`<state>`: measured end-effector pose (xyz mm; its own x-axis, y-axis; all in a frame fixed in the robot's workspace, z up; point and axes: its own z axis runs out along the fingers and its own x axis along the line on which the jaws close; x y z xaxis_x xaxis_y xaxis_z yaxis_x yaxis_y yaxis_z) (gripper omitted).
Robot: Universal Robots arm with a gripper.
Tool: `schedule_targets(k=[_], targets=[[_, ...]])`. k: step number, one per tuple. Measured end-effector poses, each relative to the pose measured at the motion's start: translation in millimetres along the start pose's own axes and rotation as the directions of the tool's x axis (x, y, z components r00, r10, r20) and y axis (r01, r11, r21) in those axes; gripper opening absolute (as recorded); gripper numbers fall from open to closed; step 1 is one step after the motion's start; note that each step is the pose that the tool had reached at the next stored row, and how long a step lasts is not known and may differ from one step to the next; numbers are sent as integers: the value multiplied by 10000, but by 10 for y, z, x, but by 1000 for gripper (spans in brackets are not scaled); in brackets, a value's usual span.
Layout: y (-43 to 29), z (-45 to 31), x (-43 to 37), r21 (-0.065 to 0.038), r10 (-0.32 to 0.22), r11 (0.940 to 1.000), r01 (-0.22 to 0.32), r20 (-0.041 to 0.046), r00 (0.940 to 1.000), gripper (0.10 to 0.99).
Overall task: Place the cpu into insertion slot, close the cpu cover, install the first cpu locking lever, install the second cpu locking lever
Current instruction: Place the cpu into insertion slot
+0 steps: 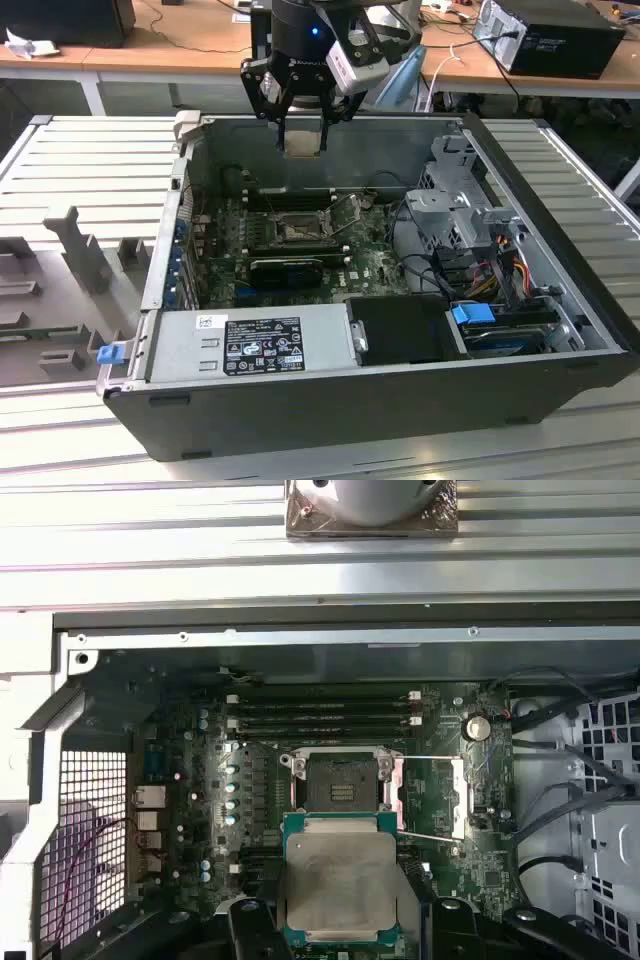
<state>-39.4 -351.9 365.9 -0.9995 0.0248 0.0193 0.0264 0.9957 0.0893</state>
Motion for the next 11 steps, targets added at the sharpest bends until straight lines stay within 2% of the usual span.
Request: schedule_targets(k=[1,6,11], targets=[[0,0,0,0,18,10000,-18,1,10000,529],[0,1,0,-17,783,9969,-783,69,9969,529],[-2,7,0,-18,807,9967,-807,72,9967,529]])
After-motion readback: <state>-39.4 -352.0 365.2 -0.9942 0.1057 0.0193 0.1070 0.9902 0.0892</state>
